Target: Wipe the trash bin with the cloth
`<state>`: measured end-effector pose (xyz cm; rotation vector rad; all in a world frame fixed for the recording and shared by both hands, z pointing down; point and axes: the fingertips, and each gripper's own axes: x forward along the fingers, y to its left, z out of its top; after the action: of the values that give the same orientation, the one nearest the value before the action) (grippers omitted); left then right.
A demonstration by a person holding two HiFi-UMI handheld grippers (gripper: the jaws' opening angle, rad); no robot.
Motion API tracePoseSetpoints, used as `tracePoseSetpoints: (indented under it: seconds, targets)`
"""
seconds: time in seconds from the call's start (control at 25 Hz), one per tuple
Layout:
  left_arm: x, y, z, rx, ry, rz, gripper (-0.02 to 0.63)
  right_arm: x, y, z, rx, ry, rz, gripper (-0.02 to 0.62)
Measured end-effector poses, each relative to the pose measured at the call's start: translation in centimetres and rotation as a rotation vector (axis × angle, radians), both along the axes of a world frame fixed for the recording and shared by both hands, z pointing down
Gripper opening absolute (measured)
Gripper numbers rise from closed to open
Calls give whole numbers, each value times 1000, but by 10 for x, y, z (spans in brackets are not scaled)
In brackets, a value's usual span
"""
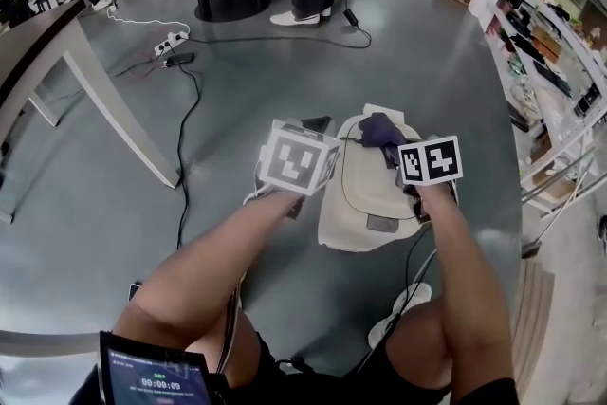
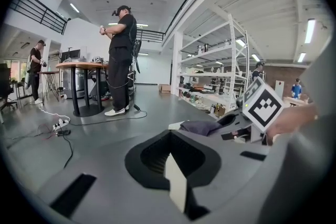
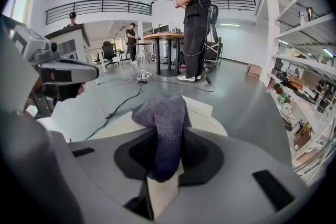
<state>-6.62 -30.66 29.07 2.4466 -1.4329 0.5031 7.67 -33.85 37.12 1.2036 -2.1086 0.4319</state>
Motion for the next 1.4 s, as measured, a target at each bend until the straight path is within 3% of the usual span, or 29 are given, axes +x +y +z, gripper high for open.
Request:
tracePoseSetpoints:
  seconds: [0.36,0.92,1.2,1.4]
  targets:
    - [12,4,5,-4,-35,40,-3,37,2,-1,9,37,54,89]
    - [48,3,19,-23,-39,71,-3,92,8,13,3,-19,139,89]
    - [48,3,17,-18,-37,66,-3,94,8,11,19,-45,150,89]
    - [39,2,16,-19,-26,59,-3,60,10,-16,72,-123,92,89]
